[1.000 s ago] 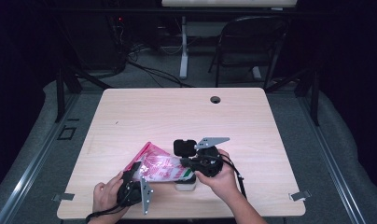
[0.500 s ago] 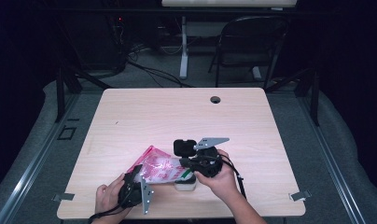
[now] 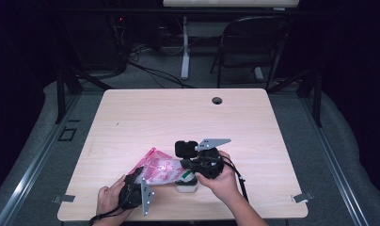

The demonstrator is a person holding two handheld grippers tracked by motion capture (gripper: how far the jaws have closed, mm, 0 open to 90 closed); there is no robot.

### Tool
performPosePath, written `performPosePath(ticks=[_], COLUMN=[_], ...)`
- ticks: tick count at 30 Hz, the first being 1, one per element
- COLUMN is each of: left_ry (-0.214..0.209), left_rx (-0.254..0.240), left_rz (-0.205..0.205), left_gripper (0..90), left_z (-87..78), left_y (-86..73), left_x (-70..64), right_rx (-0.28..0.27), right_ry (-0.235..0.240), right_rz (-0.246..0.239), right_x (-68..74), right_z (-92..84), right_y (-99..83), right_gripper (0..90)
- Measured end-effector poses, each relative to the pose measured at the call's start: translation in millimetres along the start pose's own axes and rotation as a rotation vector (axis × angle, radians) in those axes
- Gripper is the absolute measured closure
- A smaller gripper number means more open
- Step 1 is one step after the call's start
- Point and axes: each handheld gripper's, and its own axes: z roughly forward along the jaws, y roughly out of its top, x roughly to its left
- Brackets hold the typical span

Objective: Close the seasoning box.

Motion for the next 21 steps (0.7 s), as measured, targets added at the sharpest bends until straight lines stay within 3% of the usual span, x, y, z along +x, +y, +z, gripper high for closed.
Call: performPosePath(ticks=[6,13,15,16,19,20,21], left_ry=[-0.047,-0.125,-0.170,-0.170,-0.228,-0.228,-0.265], left_rx=[-0.001,0.001,-0.001,-0.001,0.000,0.000,0.003], left_rz=[-0.032,-0.092,-0.142,-0.142,-0.210,-0.210,-0.244], left_gripper=[77.2,77.3,77.3,77.3,77.4,77.4,77.4], left_z=[2.3,6.1,8.9,8.9,14.4,14.4,18.2], left_y=[-4.0,-7.9,-10.3,-10.3,-14.2,-14.2,-16.6], left_x=[0.9,3.3,5.6,5.6,9.2,9.2,10.7], right_rx=[-0.046,-0.095,-0.113,-0.114,-0.116,-0.116,-0.129], right_ry=[0.007,0.006,0.005,0.000,-0.014,-0.014,-0.018], right_rz=[0.029,0.042,0.054,0.045,0.041,0.041,0.046], right_x=[1.0,-1.4,-1.8,-2.2,-3.7,-3.7,-4.9], right_z=[-3.9,-13.3,-15.5,-16.2,-19.0,-19.0,-21.8], right_y=[1.5,4.4,4.3,4.5,4.1,4.1,3.5], right_gripper=[77.4,74.2,71.2,70.6,70.3,70.3,70.3])
